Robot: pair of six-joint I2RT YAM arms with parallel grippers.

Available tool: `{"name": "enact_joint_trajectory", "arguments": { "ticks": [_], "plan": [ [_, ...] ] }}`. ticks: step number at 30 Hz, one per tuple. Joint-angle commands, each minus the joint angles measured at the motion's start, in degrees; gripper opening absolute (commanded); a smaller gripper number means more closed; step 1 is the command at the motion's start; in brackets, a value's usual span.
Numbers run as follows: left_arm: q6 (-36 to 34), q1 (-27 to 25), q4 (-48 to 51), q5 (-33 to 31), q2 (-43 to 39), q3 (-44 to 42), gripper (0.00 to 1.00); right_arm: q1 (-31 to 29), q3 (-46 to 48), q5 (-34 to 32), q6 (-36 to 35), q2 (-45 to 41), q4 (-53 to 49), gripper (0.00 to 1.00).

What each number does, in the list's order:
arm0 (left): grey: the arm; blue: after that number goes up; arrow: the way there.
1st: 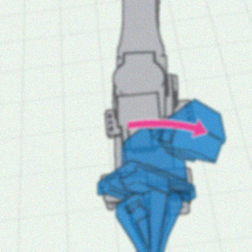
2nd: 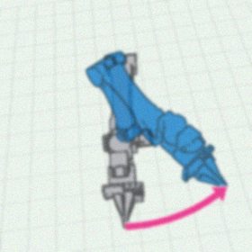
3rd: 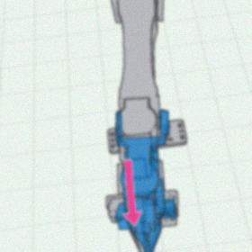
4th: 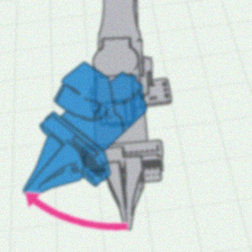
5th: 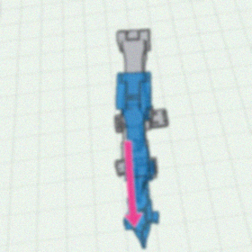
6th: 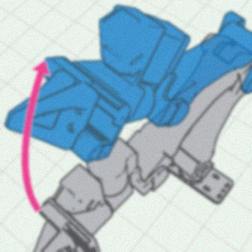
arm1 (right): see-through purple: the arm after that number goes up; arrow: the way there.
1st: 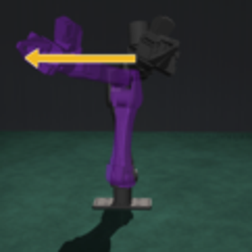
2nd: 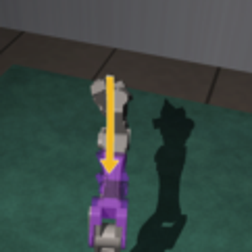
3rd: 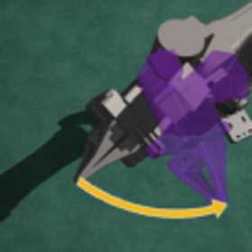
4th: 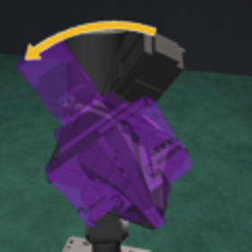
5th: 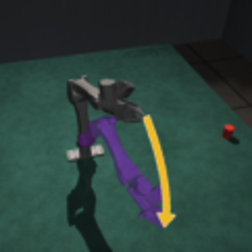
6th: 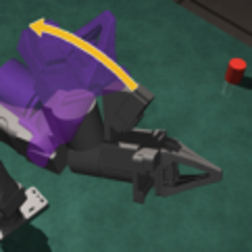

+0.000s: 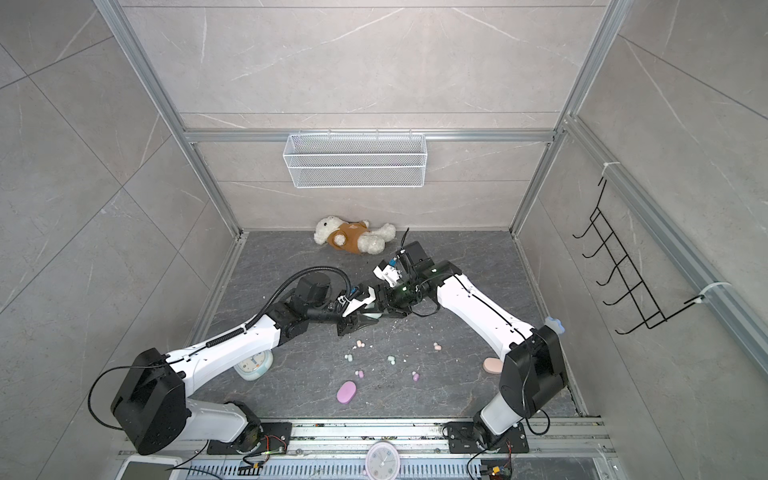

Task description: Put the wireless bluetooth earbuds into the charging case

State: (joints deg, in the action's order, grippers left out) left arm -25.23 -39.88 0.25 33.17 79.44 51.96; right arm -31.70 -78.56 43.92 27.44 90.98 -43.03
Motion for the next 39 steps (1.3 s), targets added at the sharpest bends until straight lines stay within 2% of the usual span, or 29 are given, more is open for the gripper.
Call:
{"name": "enact_joint_trajectory", "arguments": {
  "ticks": [1,14,21,27,33,37,39],
  "plan": [
    [-1.52,-0.74,1.48,2.40,-0.80,2.35,0.25,-0.16,0.38,1.17,0.09,0.03,2.01,0.62],
    [0.20,-0.71,1.26,1.79,-1.56,1.00,0.21,1.58,1.41,-0.06,-0.59,-1.58,0.80,0.80],
    [3.44,0.29,-1.60,1.72,-2.27,-1.16,0.19,4.31,2.49,-0.05,-1.50,-3.09,-0.44,0.84],
    [6.69,1.25,-2.73,4.56,-2.95,-1.66,0.19,7.91,2.89,-0.62,-3.61,-4.97,-2.77,0.86],
    [8.71,1.46,1.26,10.60,-3.50,-0.34,0.19,9.40,3.97,-8.00,-13.79,-9.71,-6.27,0.84],
    [8.63,1.73,7.03,15.54,-2.99,2.05,0.19,5.52,6.00,-16.69,-22.02,-16.66,-4.08,0.84],
    [8.60,1.76,9.08,17.67,-2.64,3.41,0.18,3.80,7.30,-18.87,-25.34,-19.99,-2.38,0.84]
  ]
}}
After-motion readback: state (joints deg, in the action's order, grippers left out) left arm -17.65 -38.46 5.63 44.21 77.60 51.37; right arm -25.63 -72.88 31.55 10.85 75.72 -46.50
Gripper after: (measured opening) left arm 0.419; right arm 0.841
